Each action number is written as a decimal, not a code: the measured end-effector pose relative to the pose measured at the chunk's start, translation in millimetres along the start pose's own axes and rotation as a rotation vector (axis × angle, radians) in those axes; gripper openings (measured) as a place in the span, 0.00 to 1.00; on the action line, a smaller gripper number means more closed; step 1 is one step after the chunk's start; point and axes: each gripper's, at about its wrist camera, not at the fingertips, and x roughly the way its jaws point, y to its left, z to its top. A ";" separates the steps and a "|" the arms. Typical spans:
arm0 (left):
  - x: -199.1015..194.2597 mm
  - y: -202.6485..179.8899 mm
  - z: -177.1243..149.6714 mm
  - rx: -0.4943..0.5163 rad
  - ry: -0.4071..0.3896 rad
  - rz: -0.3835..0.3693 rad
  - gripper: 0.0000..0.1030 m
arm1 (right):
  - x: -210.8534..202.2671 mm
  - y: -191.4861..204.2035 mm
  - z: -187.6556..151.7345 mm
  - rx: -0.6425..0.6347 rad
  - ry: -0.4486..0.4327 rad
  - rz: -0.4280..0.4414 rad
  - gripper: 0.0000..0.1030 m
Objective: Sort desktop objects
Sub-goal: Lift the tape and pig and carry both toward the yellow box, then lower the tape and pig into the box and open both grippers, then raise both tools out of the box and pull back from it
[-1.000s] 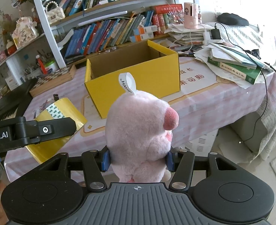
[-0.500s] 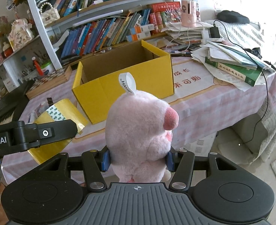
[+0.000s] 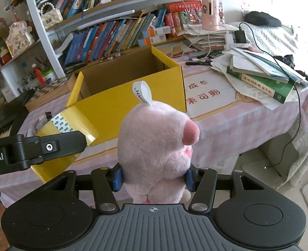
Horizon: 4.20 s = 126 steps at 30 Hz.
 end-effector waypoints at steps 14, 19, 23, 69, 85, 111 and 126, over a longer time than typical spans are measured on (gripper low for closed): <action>-2.6 -27.8 49.9 0.086 -0.160 0.015 0.87 | 7.2 -9.4 69.6 -0.109 -0.087 0.116 0.54; -1.0 -25.6 75.9 0.098 -0.218 0.058 0.87 | 19.2 -4.9 99.7 -0.193 -0.125 0.163 0.54; 5.8 -22.3 95.9 0.122 -0.246 0.096 0.87 | 35.1 1.0 124.2 -0.268 -0.142 0.196 0.54; 223.6 50.4 180.3 0.331 0.149 0.391 0.88 | 274.4 73.9 188.9 -1.080 0.272 0.168 0.58; 137.2 32.8 190.1 0.239 -0.165 0.402 1.00 | 208.8 57.0 212.7 -0.920 -0.013 0.196 0.77; -39.0 30.0 83.3 -0.022 -0.473 0.663 1.00 | 63.3 -14.5 157.8 -0.285 -0.395 0.104 0.87; -66.5 49.8 5.9 -0.056 -0.366 0.701 1.00 | 40.5 15.3 60.1 -0.198 -0.245 0.020 0.88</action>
